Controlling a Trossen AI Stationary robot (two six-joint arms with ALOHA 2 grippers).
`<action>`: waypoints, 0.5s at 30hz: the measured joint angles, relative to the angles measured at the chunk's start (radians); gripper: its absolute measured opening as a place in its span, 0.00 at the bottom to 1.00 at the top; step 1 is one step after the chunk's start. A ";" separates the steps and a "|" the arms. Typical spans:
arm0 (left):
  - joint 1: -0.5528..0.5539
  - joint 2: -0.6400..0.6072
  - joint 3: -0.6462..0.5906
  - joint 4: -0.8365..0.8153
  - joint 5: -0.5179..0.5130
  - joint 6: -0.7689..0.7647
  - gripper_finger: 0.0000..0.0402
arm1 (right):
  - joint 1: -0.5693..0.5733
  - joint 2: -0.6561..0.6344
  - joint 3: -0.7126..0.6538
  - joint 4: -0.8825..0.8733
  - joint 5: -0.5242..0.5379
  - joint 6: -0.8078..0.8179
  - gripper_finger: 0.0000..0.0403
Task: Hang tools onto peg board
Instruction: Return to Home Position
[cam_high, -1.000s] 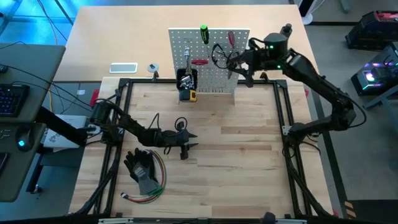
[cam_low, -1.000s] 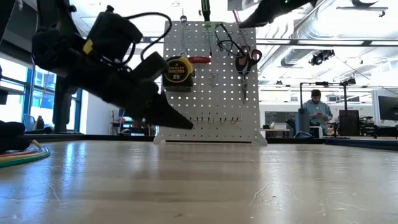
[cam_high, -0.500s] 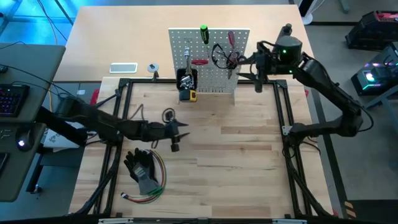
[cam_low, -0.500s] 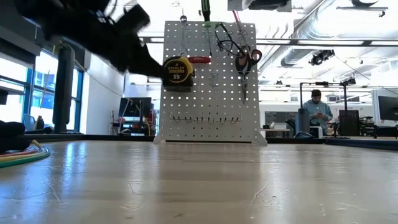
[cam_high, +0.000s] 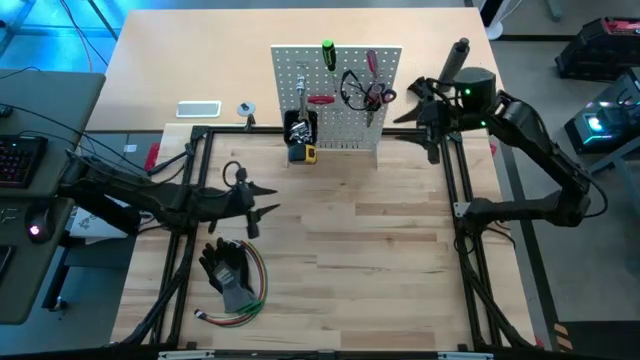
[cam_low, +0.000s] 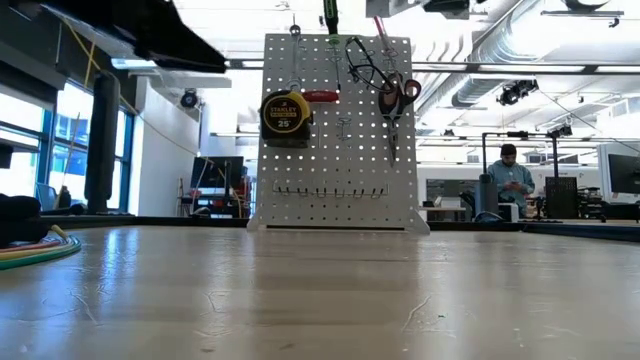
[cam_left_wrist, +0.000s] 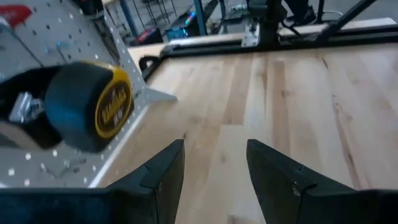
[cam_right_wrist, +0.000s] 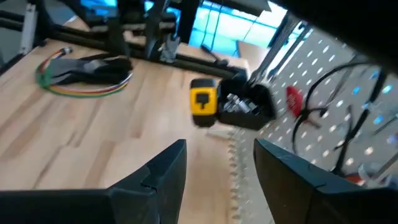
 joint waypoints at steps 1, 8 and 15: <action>-0.004 -0.017 0.000 -0.030 0.001 -0.016 0.41 | 0.000 -0.007 0.000 -0.023 0.000 0.000 0.45; -0.034 -0.078 0.000 -0.215 0.006 -0.167 0.41 | 0.000 -0.043 0.000 -0.166 -0.001 0.001 0.45; -0.074 -0.066 0.000 -0.330 0.069 -0.315 0.41 | 0.000 -0.045 0.000 -0.300 -0.002 0.031 0.45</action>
